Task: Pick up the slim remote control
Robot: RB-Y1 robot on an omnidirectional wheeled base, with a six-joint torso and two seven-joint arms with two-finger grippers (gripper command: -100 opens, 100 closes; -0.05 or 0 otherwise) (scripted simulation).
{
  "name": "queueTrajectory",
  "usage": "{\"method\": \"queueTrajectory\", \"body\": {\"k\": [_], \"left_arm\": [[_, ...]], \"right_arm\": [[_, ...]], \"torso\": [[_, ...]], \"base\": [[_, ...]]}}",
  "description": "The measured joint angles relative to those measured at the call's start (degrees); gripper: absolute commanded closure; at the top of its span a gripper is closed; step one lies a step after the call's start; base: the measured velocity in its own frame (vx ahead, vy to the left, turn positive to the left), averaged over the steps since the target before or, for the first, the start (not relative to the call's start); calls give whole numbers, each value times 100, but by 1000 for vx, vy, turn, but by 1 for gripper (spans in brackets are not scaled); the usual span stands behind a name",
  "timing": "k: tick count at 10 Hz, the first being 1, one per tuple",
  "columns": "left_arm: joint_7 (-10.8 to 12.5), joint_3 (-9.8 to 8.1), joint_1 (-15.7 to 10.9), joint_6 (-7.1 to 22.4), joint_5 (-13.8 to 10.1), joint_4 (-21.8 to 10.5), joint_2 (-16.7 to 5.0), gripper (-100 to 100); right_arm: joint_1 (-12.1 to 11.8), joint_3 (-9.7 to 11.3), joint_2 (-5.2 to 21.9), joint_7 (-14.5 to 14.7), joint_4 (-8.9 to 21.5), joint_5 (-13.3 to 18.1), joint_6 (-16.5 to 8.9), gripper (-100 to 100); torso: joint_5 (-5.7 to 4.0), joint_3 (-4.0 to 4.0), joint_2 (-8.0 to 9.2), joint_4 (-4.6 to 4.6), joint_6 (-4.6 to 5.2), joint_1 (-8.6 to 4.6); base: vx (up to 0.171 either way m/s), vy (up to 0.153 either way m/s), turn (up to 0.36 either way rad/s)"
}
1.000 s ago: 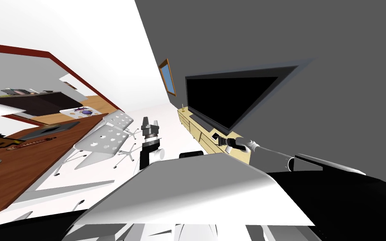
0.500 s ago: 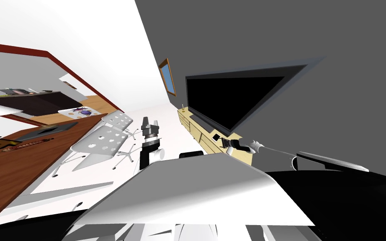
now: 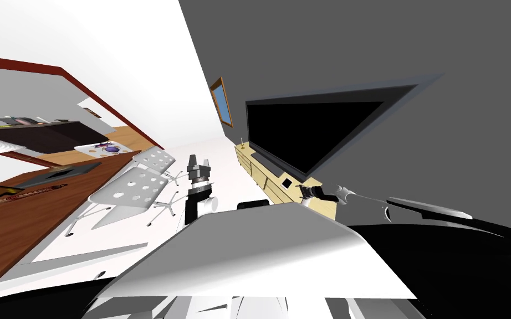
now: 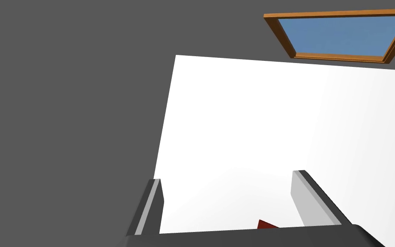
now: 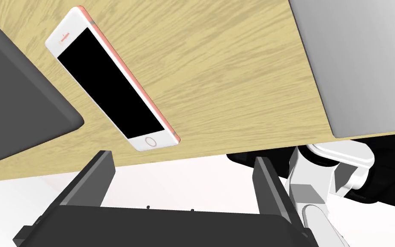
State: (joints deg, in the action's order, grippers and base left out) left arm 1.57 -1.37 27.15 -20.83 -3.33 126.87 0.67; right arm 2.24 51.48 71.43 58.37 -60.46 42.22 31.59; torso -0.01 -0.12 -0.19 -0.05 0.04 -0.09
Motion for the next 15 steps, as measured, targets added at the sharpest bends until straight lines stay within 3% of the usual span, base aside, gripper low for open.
{"method": "queueTrajectory", "body": {"k": [2,3,6,8,12,13,15], "left_arm": [[0,0,0,0,0,0,0,0],[0,0,0,0,0,0,0,0],[0,0,0,0,0,0,0,0],[0,0,0,0,0,0,0,0],[0,0,0,0,0,0,0,0],[0,0,0,0,0,0,0,0],[0,0,0,0,0,0,0,0]], "right_arm": [[-39,275,310,138,-113,55,-132,-100],[-29,357,311,220,-37,78,-162,-100],[139,800,169,760,664,195,-111,-100],[142,1055,185,956,780,228,-169,-100],[261,1644,-54,1480,1292,301,-190,-100],[243,1796,-31,1512,1184,327,-271,-100],[270,1990,-187,1627,1289,350,-325,-100]], "torso": [[2,4,7,1,0,7],[0,6,11,2,-1,7],[-2,-1,-1,0,-1,1],[-1,3,6,1,-1,1],[-1,-1,0,0,-2,5],[0,1,2,0,-2,9],[-1,4,9,2,-2,6]], "base": [[42,-4,-2],[42,-16,1],[63,-19,0],[51,-23,1],[64,-14,7],[50,-8,3],[25,-3,-3]]}}
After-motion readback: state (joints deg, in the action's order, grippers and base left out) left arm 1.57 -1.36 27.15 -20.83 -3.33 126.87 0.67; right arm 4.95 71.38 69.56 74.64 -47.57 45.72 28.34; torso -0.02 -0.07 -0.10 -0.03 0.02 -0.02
